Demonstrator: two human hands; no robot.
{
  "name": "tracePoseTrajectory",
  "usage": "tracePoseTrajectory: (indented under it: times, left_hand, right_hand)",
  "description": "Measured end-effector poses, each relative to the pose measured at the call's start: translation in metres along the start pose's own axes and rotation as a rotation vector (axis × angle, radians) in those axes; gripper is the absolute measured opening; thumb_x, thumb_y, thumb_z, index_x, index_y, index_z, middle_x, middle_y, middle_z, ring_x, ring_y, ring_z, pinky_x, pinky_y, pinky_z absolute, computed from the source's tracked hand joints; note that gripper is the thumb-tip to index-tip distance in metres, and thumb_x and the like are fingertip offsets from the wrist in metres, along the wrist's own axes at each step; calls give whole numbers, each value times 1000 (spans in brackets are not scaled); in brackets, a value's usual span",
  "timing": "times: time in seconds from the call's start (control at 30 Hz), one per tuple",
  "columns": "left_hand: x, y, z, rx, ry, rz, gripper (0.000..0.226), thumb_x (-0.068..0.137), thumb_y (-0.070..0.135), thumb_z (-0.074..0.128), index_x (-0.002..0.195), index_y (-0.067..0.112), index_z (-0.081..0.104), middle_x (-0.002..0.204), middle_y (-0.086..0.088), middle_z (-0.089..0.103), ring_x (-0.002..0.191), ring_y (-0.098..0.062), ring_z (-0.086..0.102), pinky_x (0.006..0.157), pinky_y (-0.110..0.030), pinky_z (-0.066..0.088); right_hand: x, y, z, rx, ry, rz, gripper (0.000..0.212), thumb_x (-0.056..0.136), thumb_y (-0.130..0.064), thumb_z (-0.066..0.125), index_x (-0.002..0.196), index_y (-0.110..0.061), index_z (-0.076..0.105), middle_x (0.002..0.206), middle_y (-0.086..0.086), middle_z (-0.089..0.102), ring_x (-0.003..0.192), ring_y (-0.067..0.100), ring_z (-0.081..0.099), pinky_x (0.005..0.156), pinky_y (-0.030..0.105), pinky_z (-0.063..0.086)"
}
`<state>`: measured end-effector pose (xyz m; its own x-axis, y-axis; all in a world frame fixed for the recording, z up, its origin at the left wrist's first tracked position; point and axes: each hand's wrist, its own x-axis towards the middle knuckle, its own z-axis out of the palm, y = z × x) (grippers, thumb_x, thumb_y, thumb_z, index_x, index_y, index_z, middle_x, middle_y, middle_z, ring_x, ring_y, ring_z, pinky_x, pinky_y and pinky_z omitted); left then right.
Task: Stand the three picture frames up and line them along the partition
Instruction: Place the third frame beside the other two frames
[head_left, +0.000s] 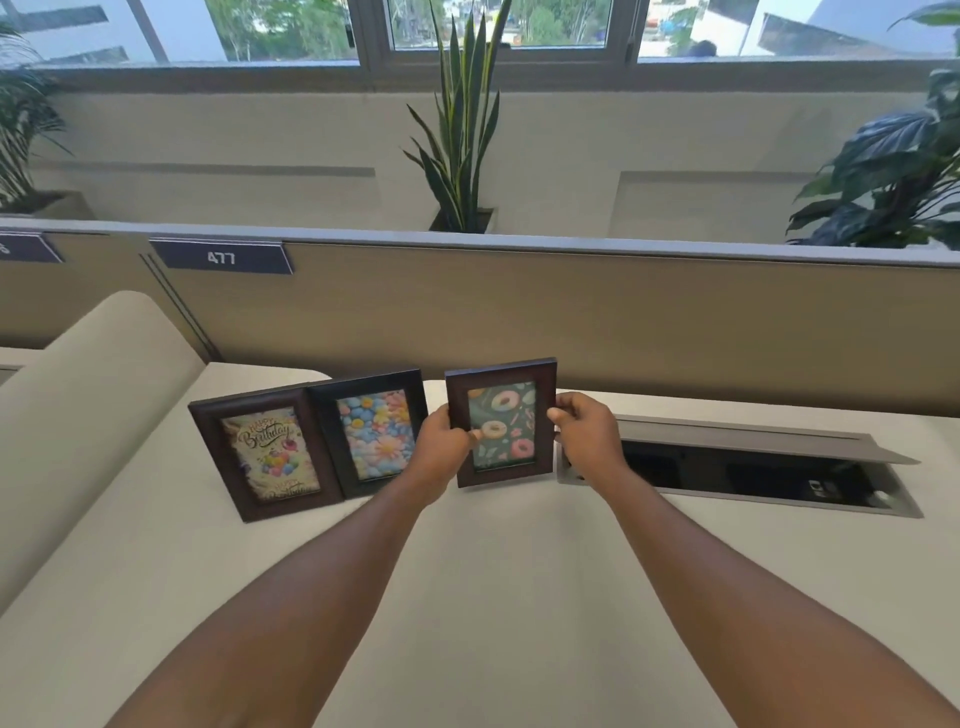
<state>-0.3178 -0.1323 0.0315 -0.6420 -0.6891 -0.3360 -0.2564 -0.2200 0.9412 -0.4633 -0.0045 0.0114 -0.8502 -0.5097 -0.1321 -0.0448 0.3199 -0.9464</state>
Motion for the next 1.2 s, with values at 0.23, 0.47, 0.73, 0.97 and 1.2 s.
tracePoseTrajectory:
  times: [0.23,0.47,0.73,0.97,1.2]
  left_hand:
    - [19,0,4,-8,65,2,42,92,-13,51,127,10,56,116,-7,67,102,-21,63,77,-29,52]
    - [25,-5,9,-10,122,-16,43,89,-10,54,121,19,54,106,-2,66,92,-15,65,79,-38,58]
    - [-9,-43,44,197,367,84,78,76,10,61,145,20,26,133,-8,51,126,-25,54,96,-45,56]
    - [-51,-59,72,390,280,-22,80,97,17,56,158,11,5,168,-7,-2,155,-24,10,120,-32,23]
    - [-44,-65,66,420,205,-49,77,100,22,50,159,11,1,168,-8,-4,153,-28,20,119,-35,27]
  right_hand:
    - [25,6,16,16,22,29,15,90,-14,61,98,-17,73,98,3,74,97,25,69,88,50,57]
    - [27,5,18,-2,45,16,17,92,-11,58,102,-13,72,99,5,74,96,25,69,84,46,59]
    - [29,6,19,-27,43,-9,15,90,-11,60,93,-20,72,95,3,74,95,25,69,86,50,58]
    - [26,2,29,-37,-4,-31,15,93,-12,59,92,-21,71,93,1,74,93,23,70,84,48,59]
    - [25,0,34,-43,-30,-42,15,92,-13,59,95,-20,72,92,1,75,93,24,70,84,49,59]
